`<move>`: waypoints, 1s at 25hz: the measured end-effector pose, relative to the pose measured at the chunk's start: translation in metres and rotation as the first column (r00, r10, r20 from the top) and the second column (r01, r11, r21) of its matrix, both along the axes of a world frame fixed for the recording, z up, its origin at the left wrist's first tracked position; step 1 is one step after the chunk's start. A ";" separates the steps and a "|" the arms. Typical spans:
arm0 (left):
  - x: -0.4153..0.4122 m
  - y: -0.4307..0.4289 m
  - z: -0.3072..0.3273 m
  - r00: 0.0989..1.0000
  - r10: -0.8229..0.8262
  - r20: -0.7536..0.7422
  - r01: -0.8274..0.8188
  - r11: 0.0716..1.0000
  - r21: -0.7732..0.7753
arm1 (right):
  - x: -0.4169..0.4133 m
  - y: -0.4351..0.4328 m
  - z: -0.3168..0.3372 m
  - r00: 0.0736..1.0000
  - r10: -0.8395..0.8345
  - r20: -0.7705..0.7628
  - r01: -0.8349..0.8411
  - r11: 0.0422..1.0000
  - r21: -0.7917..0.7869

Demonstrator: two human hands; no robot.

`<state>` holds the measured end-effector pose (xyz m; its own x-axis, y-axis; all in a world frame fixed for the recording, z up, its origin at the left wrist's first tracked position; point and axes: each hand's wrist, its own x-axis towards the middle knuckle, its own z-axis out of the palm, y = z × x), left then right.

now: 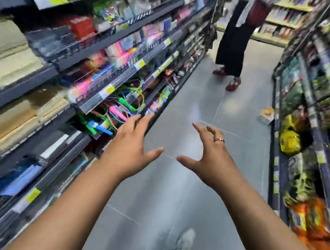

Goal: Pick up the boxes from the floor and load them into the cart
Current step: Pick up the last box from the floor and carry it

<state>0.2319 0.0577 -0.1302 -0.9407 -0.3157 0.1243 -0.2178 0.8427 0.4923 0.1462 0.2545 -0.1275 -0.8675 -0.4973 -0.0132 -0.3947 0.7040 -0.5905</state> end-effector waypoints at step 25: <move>-0.643 0.096 -0.013 0.848 -0.530 0.028 0.530 0.848 0.009 | -0.543 0.107 -0.022 0.848 -0.531 -0.008 0.531 0.848 -0.006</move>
